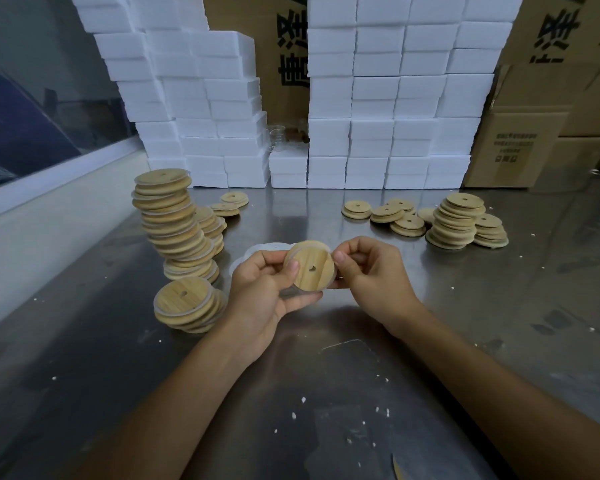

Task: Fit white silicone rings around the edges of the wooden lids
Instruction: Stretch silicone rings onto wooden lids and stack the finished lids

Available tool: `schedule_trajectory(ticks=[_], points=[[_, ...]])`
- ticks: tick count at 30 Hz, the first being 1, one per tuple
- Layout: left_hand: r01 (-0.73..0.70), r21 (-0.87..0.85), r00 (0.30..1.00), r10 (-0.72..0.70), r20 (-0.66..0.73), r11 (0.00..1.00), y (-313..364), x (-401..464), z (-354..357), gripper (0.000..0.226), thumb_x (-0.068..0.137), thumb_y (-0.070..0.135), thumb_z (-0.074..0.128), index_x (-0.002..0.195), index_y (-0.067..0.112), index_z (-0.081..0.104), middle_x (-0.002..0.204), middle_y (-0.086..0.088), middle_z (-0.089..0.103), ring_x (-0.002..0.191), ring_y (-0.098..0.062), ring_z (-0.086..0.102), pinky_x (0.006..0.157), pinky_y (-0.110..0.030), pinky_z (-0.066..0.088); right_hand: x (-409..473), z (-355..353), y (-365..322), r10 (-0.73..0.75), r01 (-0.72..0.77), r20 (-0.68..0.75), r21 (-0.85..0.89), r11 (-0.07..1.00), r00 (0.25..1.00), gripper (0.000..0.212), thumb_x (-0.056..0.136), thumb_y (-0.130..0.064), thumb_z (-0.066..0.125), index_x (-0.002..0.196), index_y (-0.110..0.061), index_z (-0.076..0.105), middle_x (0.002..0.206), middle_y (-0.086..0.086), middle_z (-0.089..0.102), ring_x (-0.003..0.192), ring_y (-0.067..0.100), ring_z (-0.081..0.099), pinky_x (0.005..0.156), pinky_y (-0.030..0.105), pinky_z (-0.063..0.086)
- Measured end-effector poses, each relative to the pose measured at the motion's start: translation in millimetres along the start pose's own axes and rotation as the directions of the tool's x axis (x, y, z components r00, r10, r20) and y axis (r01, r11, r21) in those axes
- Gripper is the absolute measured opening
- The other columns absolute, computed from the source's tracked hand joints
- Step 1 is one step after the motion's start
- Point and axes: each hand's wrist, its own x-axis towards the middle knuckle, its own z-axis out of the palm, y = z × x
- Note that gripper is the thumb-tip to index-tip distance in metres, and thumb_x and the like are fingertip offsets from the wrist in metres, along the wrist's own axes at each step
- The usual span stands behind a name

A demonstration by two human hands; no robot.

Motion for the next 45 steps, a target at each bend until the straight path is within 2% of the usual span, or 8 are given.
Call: schedule_trajectory(ticks=[10,17,21,26,30,36,40,45], points=[[0.018,-0.081,1.000,-0.020,-0.021,0.997,4.2,1.9,-1.0,0.011,0.093,-0.003,0.054,0.087,0.003,0.061,0.103,-0.022,0.070,0.094,-0.035,0.072,0.072,-0.051,0.059,-3.2,1.9,2.0,0.037,-0.039,0.048,0.034,0.999,0.998,0.010,0.095,-0.007,0.061,0.086,-0.008,0.063,0.076,0.009,0.072,0.070,0.020,0.072,0.066,0.034,0.061],[-0.112,0.414,0.987,0.150,-0.059,0.903,-4.4,1.6,-1.6,0.017,0.090,0.017,0.068,0.085,0.003,0.059,0.070,-0.009,0.069,0.063,-0.019,0.069,0.058,-0.039,0.061,-0.7,-0.6,1.6,-0.079,0.069,-0.118,-0.088,0.994,0.990,0.010,0.094,-0.006,0.062,0.087,-0.011,0.065,0.083,0.005,0.069,0.071,0.008,0.065,0.061,0.028,0.057],[-0.243,0.662,0.956,0.292,0.038,0.709,-7.0,2.3,-4.6,0.039,0.096,0.032,0.057,0.069,0.004,0.053,0.050,-0.005,0.061,0.046,-0.021,0.063,0.050,-0.033,0.056,-1.8,0.4,0.0,-0.120,0.102,-0.112,-0.150,0.983,0.987,0.012,0.095,-0.006,0.061,0.085,-0.013,0.064,0.080,0.002,0.068,0.075,0.014,0.064,0.071,0.045,0.056],[-0.366,0.868,0.873,0.447,0.195,0.335,-7.6,4.1,-12.2,0.039,0.095,0.041,0.047,0.061,0.022,0.041,0.054,0.002,0.054,0.055,-0.013,0.051,0.050,-0.020,0.036,-3.8,1.4,-0.1,-0.138,0.112,-0.086,-0.256,0.960,0.987,0.015,0.095,-0.007,0.060,0.085,-0.018,0.062,0.081,-0.002,0.066,0.078,0.015,0.063,0.073,0.041,0.057],[-0.330,0.913,0.869,0.455,0.194,0.241,-10.8,5.0,-12.3,0.035,0.091,0.039,0.061,0.064,0.025,0.045,0.053,0.008,0.050,0.053,-0.007,0.050,0.051,-0.025,0.037,-4.7,2.1,0.1,-0.163,0.131,-0.088,-0.298,0.946,0.983,0.020,0.094,-0.007,0.061,0.082,-0.023,0.060,0.079,-0.006,0.064,0.078,0.011,0.062,0.072,0.040,0.058],[-0.255,0.882,0.921,0.377,0.097,0.396,-10.3,6.4,-9.5,0.027,0.088,0.033,0.069,0.068,0.023,0.053,0.057,0.007,0.056,0.056,-0.009,0.053,0.057,-0.031,0.044,-3.2,1.4,2.5,-0.170,0.139,-0.077,-0.303,0.943,0.982,0.020,0.094,-0.006,0.061,0.082,-0.021,0.060,0.080,-0.003,0.065,0.079,0.017,0.064,0.071,0.049,0.058],[-0.272,0.795,0.944,0.310,0.112,0.543,-6.1,5.3,-9.0,0.023,0.091,0.020,0.065,0.071,0.016,0.055,0.067,-0.014,0.063,0.065,-0.033,0.062,0.068,-0.046,0.052,-1.0,-0.2,6.4,-0.135,0.104,-0.089,-0.286,0.953,0.987,0.017,0.095,-0.008,0.061,0.082,-0.019,0.061,0.081,0.000,0.066,0.081,0.023,0.066,0.073,0.051,0.058],[-0.277,0.697,0.940,0.336,0.055,0.661,-4.3,4.1,-6.1,0.020,0.092,0.009,0.064,0.073,0.006,0.057,0.058,-0.009,0.059,0.056,-0.031,0.059,0.059,-0.045,0.053,1.7,-3.7,9.9,-0.131,0.085,-0.110,-0.351,0.933,0.985,0.004,0.093,-0.016,0.066,0.089,-0.018,0.067,0.086,-0.008,0.068,0.083,0.003,0.062,0.066,0.013,0.050]])
